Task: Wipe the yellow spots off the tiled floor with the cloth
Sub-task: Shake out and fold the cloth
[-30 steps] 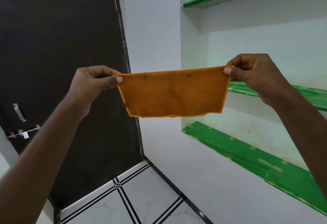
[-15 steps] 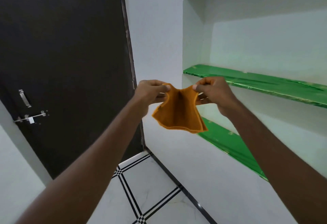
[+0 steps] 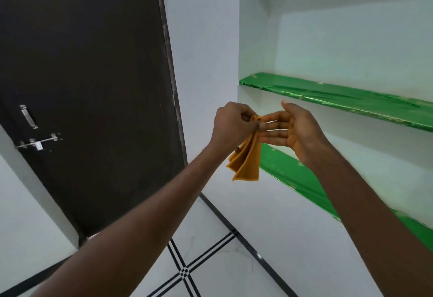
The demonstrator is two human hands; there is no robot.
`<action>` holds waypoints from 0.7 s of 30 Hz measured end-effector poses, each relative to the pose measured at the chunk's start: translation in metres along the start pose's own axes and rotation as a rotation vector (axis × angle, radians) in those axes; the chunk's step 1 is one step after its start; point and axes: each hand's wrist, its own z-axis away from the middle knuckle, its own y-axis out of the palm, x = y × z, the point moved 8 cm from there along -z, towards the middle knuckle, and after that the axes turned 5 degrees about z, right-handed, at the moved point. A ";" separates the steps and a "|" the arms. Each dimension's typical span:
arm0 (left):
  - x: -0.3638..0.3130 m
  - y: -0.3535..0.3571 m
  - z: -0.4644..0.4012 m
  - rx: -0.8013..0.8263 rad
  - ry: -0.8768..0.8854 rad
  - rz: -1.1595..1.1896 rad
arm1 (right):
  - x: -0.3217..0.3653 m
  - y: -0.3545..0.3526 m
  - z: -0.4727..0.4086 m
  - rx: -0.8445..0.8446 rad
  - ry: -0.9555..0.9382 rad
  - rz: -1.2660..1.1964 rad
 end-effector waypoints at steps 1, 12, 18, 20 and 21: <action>-0.005 -0.004 0.000 0.014 0.020 0.023 | 0.003 -0.003 0.006 0.015 -0.016 -0.008; -0.048 -0.072 0.013 0.265 -0.153 0.492 | -0.057 0.009 0.066 -0.094 0.163 -0.416; 0.032 -0.038 0.070 0.474 -0.369 0.451 | -0.112 0.054 0.149 -0.208 0.269 -0.656; 0.045 -0.019 0.093 0.556 -0.404 0.489 | -0.130 0.055 0.183 -0.242 0.300 -0.688; 0.048 -0.010 0.102 0.578 -0.429 0.517 | -0.138 0.052 0.201 -0.260 0.322 -0.696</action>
